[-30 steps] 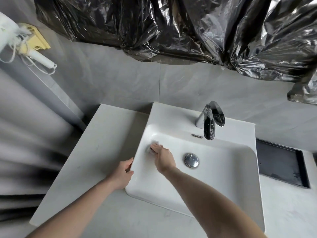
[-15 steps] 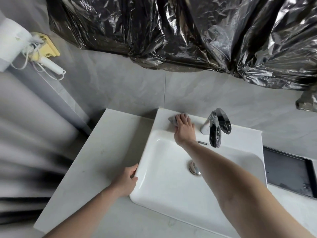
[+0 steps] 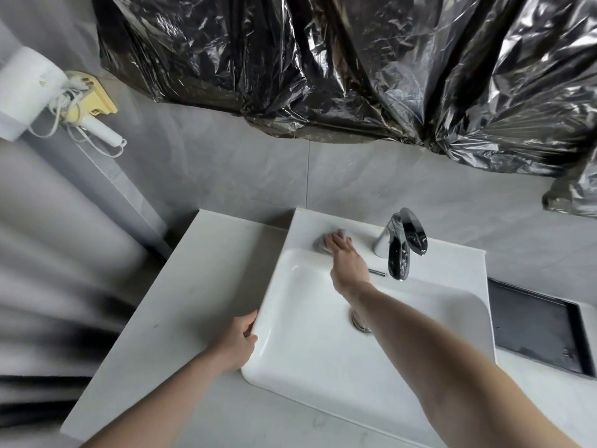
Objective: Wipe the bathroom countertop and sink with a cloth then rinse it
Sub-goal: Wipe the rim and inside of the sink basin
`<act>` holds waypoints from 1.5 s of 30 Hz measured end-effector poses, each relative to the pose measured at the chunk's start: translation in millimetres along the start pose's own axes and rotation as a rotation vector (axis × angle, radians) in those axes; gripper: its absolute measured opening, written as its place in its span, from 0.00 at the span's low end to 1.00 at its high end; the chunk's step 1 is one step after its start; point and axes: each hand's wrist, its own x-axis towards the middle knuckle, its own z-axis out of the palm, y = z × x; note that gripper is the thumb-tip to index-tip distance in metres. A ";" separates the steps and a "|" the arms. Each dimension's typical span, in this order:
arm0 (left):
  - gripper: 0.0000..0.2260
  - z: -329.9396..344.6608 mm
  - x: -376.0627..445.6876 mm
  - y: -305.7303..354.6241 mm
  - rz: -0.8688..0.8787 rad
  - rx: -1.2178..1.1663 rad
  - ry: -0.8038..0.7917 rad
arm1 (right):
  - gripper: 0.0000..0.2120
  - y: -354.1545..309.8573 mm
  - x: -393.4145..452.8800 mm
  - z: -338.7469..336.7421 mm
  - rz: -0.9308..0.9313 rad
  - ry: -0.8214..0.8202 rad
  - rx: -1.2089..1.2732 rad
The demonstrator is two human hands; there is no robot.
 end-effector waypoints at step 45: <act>0.31 9.2 -0.6 12.4 -0.017 0.172 0.136 | 0.15 40.9 -140.9 -104.9 -0.316 0.318 0.126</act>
